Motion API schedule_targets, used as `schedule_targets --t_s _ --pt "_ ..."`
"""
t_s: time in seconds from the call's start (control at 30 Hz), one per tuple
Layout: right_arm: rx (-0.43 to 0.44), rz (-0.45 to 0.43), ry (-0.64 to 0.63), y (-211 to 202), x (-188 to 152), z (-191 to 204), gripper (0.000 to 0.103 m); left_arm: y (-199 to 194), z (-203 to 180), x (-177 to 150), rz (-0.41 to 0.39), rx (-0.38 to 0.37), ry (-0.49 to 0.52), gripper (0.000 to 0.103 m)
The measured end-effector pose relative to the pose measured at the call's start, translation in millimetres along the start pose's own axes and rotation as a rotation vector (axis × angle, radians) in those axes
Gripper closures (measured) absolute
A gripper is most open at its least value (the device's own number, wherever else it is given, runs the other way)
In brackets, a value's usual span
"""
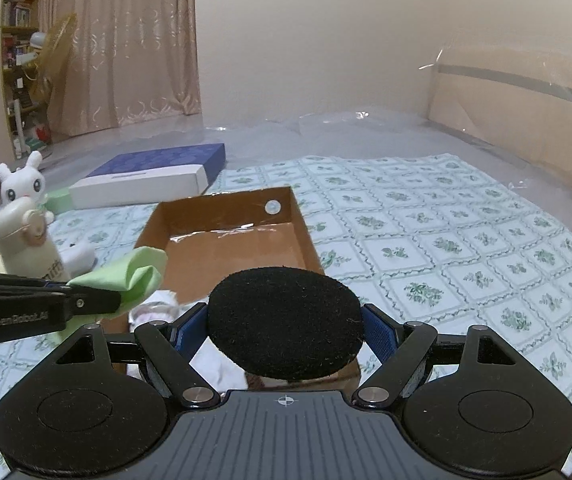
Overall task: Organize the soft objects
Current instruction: 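Open both tools to drop the cloth and eye mask into the box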
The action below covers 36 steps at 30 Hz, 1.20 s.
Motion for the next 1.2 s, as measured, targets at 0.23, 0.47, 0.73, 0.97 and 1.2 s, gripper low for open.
schedule_targets --t_s 0.23,0.47,0.73,0.97,1.2 --pt "0.001 0.016 0.03 17.6 -1.9 -11.1 0.023 30.3 1.3 3.1 -0.026 0.011 0.006 0.073" --pt "0.016 0.033 0.052 26.8 -9.6 -12.5 0.023 19.4 9.2 -18.3 -0.01 0.016 0.014 0.073" --pt "0.055 0.018 0.069 39.1 -3.8 -4.5 0.023 -3.2 18.9 -37.6 -0.003 0.026 -0.004 0.072" --pt "0.118 -0.046 0.095 48.4 8.1 3.5 0.013 -12.7 34.6 -39.7 -0.006 0.052 -0.033 0.072" --pt "0.105 -0.034 0.103 34.8 -2.0 9.4 0.012 -23.0 47.3 -48.5 0.001 0.062 -0.061 0.071"
Point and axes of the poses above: each gripper's, at about its wrist camera, not at the fingertips, and y roughly the way its jaws point, z to its left, x to its top, the point moved 8 cm from there along y, roughly the way its jaws point, and after that the axes turned 7 degrees about x, right-handed, at the moved point
